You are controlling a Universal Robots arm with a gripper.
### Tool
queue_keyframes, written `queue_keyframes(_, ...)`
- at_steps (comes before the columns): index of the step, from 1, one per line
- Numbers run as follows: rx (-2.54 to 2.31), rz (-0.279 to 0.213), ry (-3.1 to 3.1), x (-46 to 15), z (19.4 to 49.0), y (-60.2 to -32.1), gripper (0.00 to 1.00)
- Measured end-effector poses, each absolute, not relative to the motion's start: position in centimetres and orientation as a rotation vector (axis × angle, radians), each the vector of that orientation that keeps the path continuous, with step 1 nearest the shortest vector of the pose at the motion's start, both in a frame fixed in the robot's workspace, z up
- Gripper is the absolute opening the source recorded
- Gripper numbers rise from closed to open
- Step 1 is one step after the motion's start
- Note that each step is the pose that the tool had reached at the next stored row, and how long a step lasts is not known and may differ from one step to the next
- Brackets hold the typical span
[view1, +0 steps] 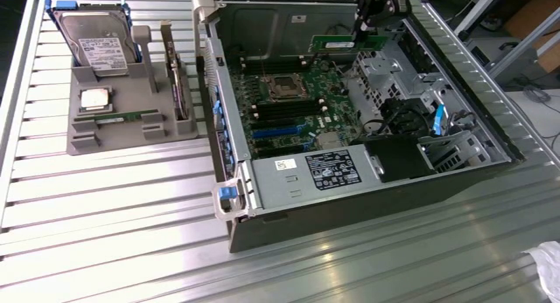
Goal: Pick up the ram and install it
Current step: 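Pick up the ram and move it above insertion slot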
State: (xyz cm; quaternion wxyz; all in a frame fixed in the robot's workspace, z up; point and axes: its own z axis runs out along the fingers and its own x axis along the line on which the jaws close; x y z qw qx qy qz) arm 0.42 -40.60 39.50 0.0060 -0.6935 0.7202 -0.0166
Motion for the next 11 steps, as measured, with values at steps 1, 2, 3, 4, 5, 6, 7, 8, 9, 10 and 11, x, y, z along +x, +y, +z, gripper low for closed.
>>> queue_keyframes(1, -2.171, -0.052, 2.254, 0.6, 39.5, -40.6, 0.12)
queue_keyframes(2, -2.171, -0.052, 2.254, 0.7, 39.5, -40.6, 0.12)
queue_keyframes(3, -2.17, -0.052, 2.254, 0.9, 39.5, -40.6, 0.12)
queue_keyframes(4, -2.171, -0.052, 2.254, 1.1, 39.5, -40.6, 0.12)
queue_keyframes(5, -2.171, -0.052, 2.254, 1.3, 39.5, -40.6, 0.12)
queue_keyframes(6, -2.171, -0.052, 2.254, 1.4, 39.5, -40.6, 0.12)
queue_keyframes(7, -2.171, -0.052, 2.254, 1.6, 39.5, -40.6, 0.12)
queue_keyframes(8, -2.171, -0.052, 2.254, 1.7, 39.5, -40.6, 0.12)
queue_keyframes(9, -2.171, -0.052, 2.254, 1.8, 39.5, -40.6, 0.12)
queue_keyframes(10, -2.171, -0.052, 2.254, 1.9, 39.5, -40.6, 0.12)
queue_keyframes(11, -2.171, -0.052, 2.254, 2.2, 39.5, -40.6, 0.12)
